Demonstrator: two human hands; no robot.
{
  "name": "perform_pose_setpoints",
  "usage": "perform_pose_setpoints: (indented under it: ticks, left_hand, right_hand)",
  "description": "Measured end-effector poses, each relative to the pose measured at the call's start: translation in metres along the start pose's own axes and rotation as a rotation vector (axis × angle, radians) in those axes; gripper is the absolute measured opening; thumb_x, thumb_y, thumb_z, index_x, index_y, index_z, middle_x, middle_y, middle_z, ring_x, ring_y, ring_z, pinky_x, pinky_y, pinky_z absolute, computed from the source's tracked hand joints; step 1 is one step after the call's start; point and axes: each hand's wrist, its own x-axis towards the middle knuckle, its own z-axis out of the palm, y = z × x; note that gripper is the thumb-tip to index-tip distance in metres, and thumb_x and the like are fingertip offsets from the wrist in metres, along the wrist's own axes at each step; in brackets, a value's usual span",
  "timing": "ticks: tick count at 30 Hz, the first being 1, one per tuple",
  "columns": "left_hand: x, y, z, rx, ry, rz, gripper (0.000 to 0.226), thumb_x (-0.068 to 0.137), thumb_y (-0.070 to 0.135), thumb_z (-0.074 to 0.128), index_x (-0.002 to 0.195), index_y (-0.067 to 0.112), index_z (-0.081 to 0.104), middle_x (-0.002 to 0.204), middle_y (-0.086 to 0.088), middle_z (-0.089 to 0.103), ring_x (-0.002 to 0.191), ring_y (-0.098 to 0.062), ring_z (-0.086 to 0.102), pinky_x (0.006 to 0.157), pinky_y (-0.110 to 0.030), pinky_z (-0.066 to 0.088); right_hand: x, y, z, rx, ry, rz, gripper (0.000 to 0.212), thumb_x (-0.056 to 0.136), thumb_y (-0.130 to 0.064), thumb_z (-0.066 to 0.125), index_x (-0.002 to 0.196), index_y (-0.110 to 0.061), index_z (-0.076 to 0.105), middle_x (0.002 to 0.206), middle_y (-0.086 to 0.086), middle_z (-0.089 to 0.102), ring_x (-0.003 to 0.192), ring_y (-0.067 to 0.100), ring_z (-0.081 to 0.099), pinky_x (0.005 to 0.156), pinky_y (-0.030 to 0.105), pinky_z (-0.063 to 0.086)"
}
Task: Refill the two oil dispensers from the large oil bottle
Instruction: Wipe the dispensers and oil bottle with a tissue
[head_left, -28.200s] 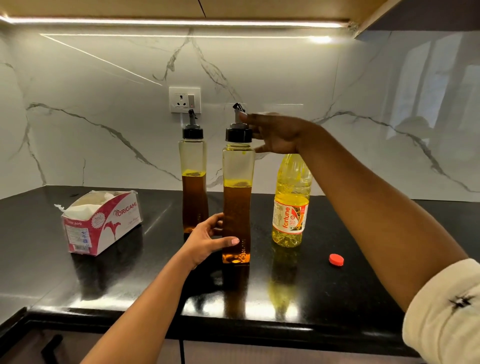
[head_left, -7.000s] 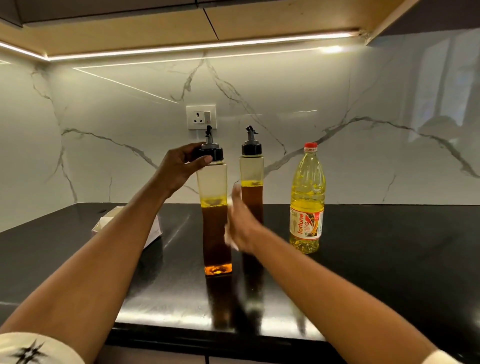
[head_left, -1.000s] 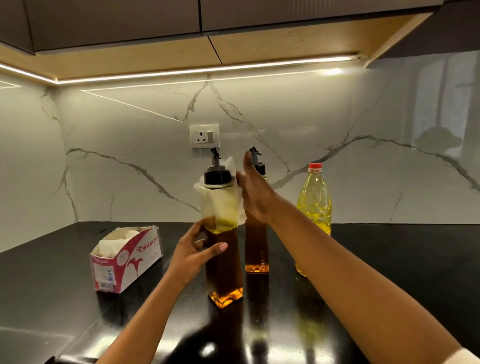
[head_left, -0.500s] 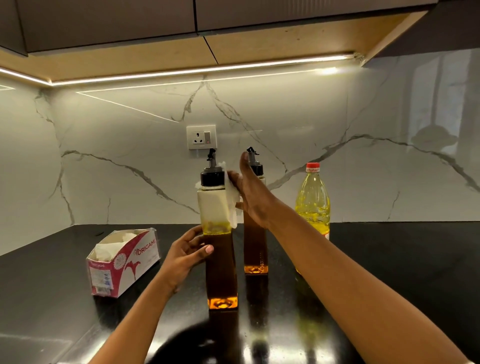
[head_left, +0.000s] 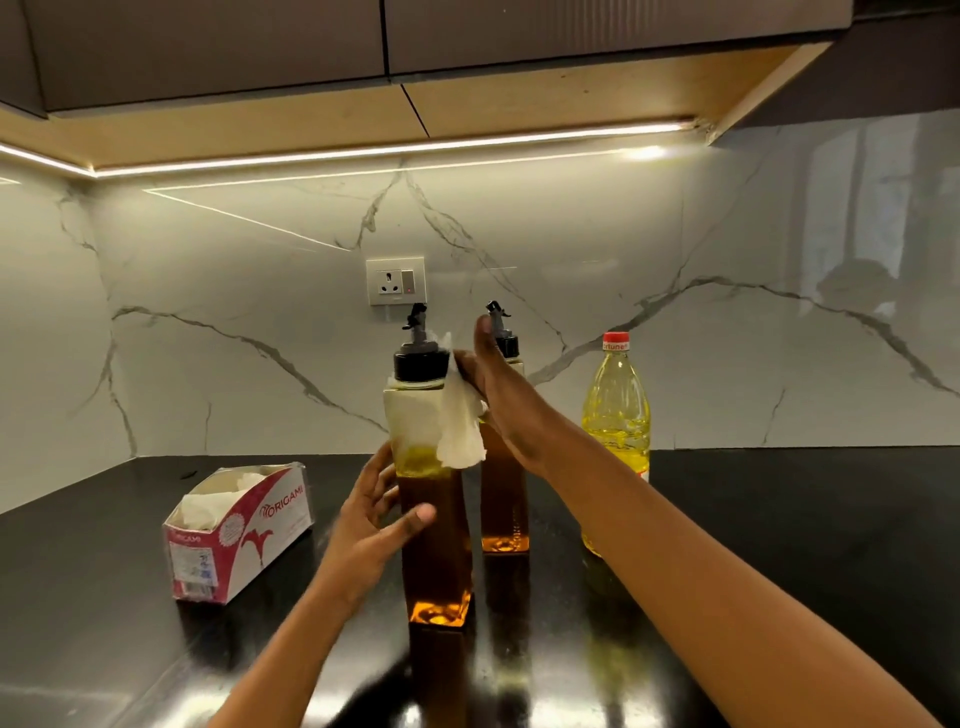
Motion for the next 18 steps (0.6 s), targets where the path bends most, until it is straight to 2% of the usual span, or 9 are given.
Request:
perform_pose_setpoints:
  ticks: [1,3,5,7,9,12,15,18]
  left_hand:
    - [-0.003,0.003,0.007,0.100,0.038,0.034,0.094,0.054,0.055,0.086,0.135,0.051,0.038,0.124,0.024,0.055,0.110,0.001,0.059,0.081,-0.024,0.055]
    - [-0.006,0.004,0.020,0.221,0.091,0.071,0.093,0.050,0.054,0.084,0.130,0.056,0.037,0.116,0.029,0.050,0.101,0.009,0.056,0.081,-0.023,0.054]
    - [-0.008,0.005,0.025,0.198,0.094,0.068,0.089,0.054,0.041,0.082,0.130,0.052,0.038,0.112,0.026,0.053,0.095,0.009,0.062,0.080,-0.021,0.055]
    - [-0.006,0.006,0.024,0.162,0.072,0.055,0.089,0.057,0.032,0.082,0.136,0.043,0.040,0.111,0.024,0.060,0.095,0.008,0.065,0.076,-0.019,0.056]
    - [-0.003,0.006,0.019,0.138,0.046,0.048,0.090,0.059,0.028,0.081,0.140,0.035,0.042,0.112,0.017,0.066,0.099,0.000,0.067,0.076,-0.024,0.058]
    - [0.002,0.003,0.008,0.085,-0.003,0.034,0.087,0.064,0.022,0.082,0.140,0.035,0.042,0.121,0.000,0.067,0.109,-0.016,0.066,0.086,-0.037,0.057]
    - [0.007,0.000,0.002,0.030,-0.057,0.016,0.080,0.066,0.015,0.084,0.132,0.040,0.047,0.120,-0.003,0.068,0.108,-0.022,0.067,0.082,-0.029,0.057]
    - [0.013,0.001,-0.002,0.013,-0.130,-0.037,0.083,0.064,0.020,0.087,0.132,0.037,0.044,0.122,0.001,0.068,0.110,-0.022,0.066,0.081,-0.025,0.055]
  right_hand:
    - [-0.003,0.001,0.001,0.010,-0.003,-0.014,0.093,0.075,-0.076,0.009,0.147,-0.021,0.027,0.150,0.006,0.033,0.136,0.021,0.032,0.106,0.035,0.024]
    - [-0.003,0.001,0.003,-0.023,0.031,-0.048,0.098,0.069,-0.080,0.013,0.147,-0.024,0.028,0.150,0.006,0.033,0.136,0.022,0.032,0.108,0.038,0.023]
    - [0.006,0.000,0.004,-0.065,0.077,-0.067,0.092,0.076,-0.077,0.011,0.148,-0.022,0.026,0.152,0.008,0.030,0.139,0.025,0.027,0.114,0.047,0.017]
    - [0.017,-0.002,0.005,-0.036,0.085,-0.027,0.082,0.086,-0.069,0.008,0.148,-0.019,0.024,0.153,0.010,0.028,0.141,0.026,0.024,0.116,0.050,0.012]
    - [0.023,-0.004,0.004,-0.004,0.057,0.028,0.081,0.087,-0.068,0.006,0.149,-0.018,0.021,0.153,0.009,0.028,0.141,0.027,0.024,0.116,0.052,0.013]
    - [0.014,0.004,0.000,0.049,0.010,0.020,0.094,0.076,-0.078,0.012,0.149,-0.019,0.023,0.151,0.004,0.033,0.139,0.025,0.029,0.115,0.052,0.018]
    - [0.002,0.013,-0.002,0.073,-0.027,-0.016,0.103,0.068,-0.085,0.015,0.148,-0.022,0.023,0.153,0.002,0.028,0.140,0.022,0.027,0.115,0.051,0.018]
    - [0.013,0.007,-0.003,0.063,0.014,0.019,0.091,0.080,-0.076,0.007,0.150,-0.019,0.019,0.155,0.005,0.024,0.142,0.024,0.021,0.116,0.052,0.013]
